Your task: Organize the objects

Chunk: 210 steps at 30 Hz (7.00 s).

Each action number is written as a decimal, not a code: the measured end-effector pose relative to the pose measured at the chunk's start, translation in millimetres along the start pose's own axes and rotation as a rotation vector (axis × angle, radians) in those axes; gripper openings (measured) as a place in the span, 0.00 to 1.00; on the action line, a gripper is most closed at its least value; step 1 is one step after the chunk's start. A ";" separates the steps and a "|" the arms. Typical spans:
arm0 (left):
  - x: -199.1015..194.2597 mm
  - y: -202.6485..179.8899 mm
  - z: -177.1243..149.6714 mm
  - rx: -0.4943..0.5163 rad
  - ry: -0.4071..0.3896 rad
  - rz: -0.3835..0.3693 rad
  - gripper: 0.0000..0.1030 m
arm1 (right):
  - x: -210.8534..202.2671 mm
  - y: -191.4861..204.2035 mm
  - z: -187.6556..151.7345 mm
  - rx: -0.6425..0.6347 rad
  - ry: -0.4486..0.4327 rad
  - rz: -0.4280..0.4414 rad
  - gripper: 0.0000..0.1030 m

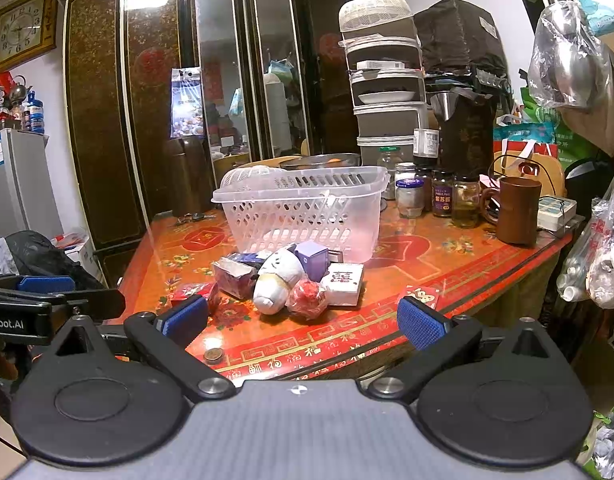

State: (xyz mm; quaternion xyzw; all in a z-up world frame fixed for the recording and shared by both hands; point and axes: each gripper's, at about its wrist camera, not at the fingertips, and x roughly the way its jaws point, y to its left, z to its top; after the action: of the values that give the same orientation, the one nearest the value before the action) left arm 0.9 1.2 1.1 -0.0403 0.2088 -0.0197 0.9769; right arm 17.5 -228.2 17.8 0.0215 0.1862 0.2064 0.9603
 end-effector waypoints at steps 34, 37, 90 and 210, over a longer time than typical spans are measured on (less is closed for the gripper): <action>2.8 4.1 -1.1 -0.025 0.007 0.001 1.00 | 1.6 -5.9 0.8 0.009 -0.006 0.019 1.00; 3.8 4.9 -1.5 -0.029 0.009 0.001 1.00 | 2.0 -7.1 0.8 0.010 -0.003 0.018 1.00; 181.6 63.9 2.0 -0.057 0.215 0.133 0.84 | 108.1 -25.2 -32.4 0.075 0.059 0.000 1.00; 137.2 68.6 2.6 -0.142 0.039 -0.049 0.97 | 95.8 -56.1 -17.2 0.155 -0.013 0.023 1.00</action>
State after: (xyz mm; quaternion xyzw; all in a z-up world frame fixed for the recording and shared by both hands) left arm 128.6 62.2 -58.3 -0.1142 0.2274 -0.0296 0.9666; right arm 114.0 -241.3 -38.2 0.0995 0.1952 0.2024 0.9545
